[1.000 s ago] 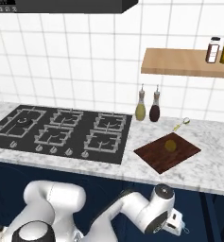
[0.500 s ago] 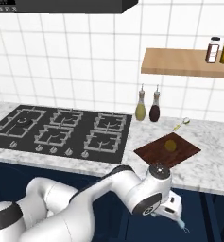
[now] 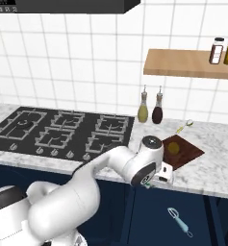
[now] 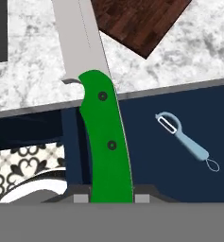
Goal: Place the appropriate cutting tool for cutting the avocado skin on the cutting board.
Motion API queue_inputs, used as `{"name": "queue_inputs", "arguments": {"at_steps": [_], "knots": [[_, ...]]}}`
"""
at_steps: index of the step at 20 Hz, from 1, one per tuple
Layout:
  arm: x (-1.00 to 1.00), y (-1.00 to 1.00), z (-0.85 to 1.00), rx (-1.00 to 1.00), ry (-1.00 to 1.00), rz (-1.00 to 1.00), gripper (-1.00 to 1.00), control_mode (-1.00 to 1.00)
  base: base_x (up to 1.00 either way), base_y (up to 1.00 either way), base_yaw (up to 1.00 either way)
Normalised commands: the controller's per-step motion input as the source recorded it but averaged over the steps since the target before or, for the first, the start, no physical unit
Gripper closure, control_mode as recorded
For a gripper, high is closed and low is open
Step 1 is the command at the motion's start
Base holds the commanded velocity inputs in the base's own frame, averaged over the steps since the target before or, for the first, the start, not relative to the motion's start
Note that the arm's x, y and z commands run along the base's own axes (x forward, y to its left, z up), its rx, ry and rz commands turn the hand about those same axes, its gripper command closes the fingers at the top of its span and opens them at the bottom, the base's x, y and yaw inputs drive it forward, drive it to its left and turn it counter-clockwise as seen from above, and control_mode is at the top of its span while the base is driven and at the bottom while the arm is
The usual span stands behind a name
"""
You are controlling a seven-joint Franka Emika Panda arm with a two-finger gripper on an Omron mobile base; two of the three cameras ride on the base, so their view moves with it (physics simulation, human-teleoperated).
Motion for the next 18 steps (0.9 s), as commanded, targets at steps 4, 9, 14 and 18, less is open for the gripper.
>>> {"name": "queue_inputs", "arguments": {"at_steps": [4,9,14,18], "knots": [[0.88,-0.28,-0.05,0.03,0.05,0.05,1.00,-1.00,0.00,0.00,0.00],[0.91,-0.05,0.00,0.07,0.00,0.03,1.00,-1.00,0.00,0.00,0.00],[0.65,-0.10,-0.07,0.13,0.00,0.02,1.00,-1.00,0.00,0.00,0.00],[0.44,-0.44,-0.58,0.08,0.00,0.03,1.00,-1.00,0.00,0.00,0.00]]}}
